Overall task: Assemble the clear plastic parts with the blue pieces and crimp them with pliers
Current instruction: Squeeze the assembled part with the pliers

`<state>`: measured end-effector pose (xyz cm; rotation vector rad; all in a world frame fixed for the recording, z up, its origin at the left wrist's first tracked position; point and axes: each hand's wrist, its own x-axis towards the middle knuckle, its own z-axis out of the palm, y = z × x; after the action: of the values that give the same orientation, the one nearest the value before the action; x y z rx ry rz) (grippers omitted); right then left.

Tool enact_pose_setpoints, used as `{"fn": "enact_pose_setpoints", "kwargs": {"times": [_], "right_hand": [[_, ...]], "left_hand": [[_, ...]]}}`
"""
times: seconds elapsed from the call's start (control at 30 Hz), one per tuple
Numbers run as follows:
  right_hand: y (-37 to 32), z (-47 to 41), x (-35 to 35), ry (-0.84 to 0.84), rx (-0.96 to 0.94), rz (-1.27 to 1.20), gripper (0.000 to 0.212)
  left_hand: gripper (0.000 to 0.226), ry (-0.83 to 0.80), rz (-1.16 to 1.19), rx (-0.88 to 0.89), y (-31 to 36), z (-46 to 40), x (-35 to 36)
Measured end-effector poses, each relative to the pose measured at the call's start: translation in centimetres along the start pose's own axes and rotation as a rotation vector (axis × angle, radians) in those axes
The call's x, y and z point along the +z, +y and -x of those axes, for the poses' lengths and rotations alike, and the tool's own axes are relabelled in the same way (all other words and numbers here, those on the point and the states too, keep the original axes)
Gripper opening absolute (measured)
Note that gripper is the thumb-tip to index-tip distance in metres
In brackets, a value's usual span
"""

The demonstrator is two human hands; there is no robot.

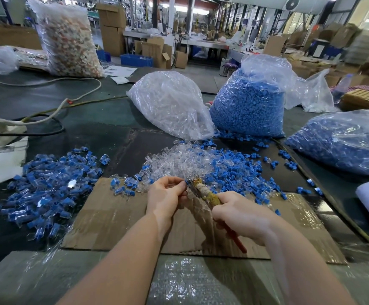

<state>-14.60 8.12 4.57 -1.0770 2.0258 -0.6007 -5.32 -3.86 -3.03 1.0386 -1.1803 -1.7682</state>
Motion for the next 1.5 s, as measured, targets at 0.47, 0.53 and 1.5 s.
{"fn": "enact_pose_setpoints", "kwargs": {"times": [0.47,0.53,1.5], "right_hand": [[-0.3,0.6,0.0,-0.035,-0.054,-0.007,0.014],[-0.3,0.7,-0.1,-0.041,-0.056,0.009,0.012],[0.0,1.5,1.2,-0.006,-0.155,-0.252,0.034]], "left_hand": [[0.016,0.012,-0.036,0.027,0.0,0.3,0.0],[0.016,0.006,-0.043,0.032,0.1,0.4,0.1],[0.014,0.078,-0.155,0.237,2.1,1.7,-0.9]]}}
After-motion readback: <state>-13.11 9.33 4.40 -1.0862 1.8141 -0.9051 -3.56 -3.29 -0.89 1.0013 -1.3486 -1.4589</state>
